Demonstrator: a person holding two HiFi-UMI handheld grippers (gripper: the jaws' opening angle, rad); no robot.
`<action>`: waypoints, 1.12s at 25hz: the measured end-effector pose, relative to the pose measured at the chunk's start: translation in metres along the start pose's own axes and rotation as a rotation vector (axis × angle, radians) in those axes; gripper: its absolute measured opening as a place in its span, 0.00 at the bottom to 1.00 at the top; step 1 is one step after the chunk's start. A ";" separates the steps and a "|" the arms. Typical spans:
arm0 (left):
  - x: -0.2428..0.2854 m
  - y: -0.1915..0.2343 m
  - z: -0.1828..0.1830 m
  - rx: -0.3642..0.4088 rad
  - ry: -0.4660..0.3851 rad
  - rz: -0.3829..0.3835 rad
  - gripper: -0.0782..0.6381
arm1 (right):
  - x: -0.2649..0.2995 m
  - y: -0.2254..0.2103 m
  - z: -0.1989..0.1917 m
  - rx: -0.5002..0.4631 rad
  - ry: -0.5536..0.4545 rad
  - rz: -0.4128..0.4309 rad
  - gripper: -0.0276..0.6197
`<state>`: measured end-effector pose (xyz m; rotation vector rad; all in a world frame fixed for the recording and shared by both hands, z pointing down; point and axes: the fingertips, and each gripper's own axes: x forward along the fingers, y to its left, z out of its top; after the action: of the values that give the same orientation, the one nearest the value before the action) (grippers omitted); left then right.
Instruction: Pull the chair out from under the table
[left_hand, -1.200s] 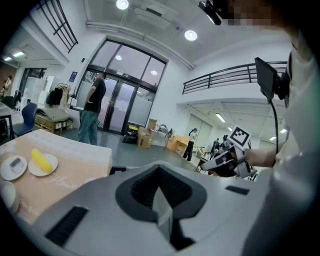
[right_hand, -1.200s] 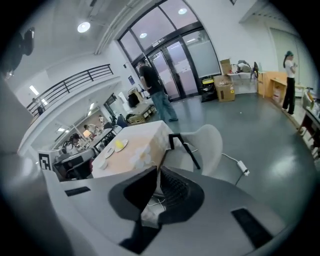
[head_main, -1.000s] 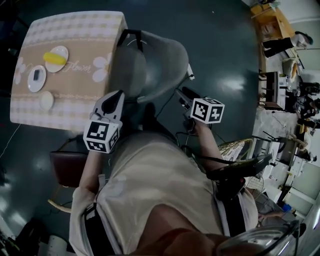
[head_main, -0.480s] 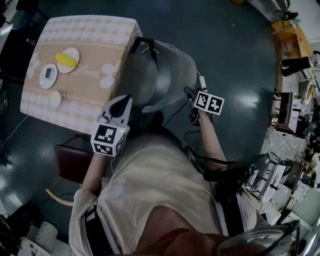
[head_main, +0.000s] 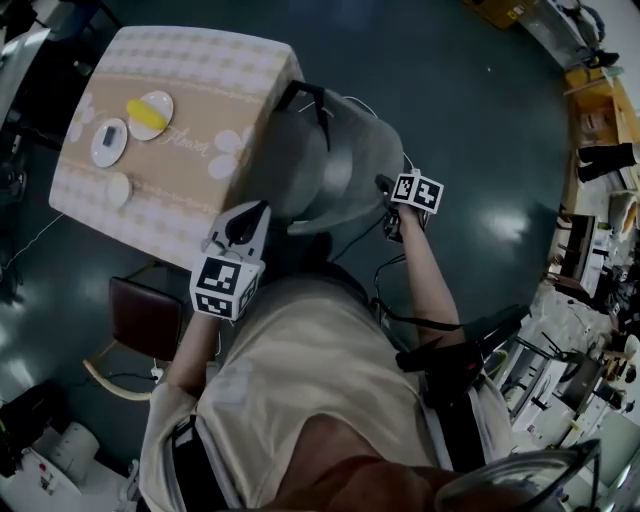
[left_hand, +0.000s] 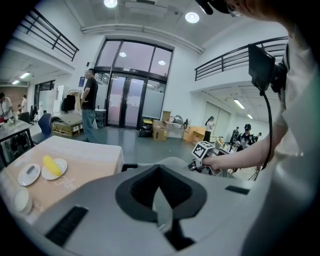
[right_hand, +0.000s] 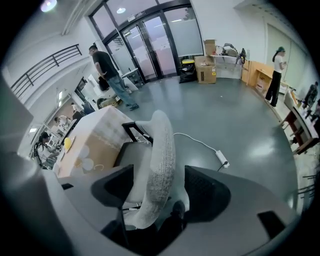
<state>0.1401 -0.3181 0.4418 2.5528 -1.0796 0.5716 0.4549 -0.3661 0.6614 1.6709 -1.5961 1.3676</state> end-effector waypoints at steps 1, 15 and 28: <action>0.000 -0.001 0.000 -0.001 0.002 0.006 0.12 | 0.006 -0.002 0.000 0.006 0.012 0.001 0.52; -0.002 0.011 -0.008 -0.012 0.029 0.087 0.12 | 0.072 -0.005 -0.019 0.157 0.145 0.021 0.52; -0.001 0.016 -0.009 -0.028 0.040 0.089 0.12 | 0.082 -0.006 -0.022 0.209 0.187 0.001 0.39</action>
<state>0.1252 -0.3242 0.4515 2.4693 -1.1837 0.6229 0.4396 -0.3857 0.7430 1.6017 -1.3891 1.6863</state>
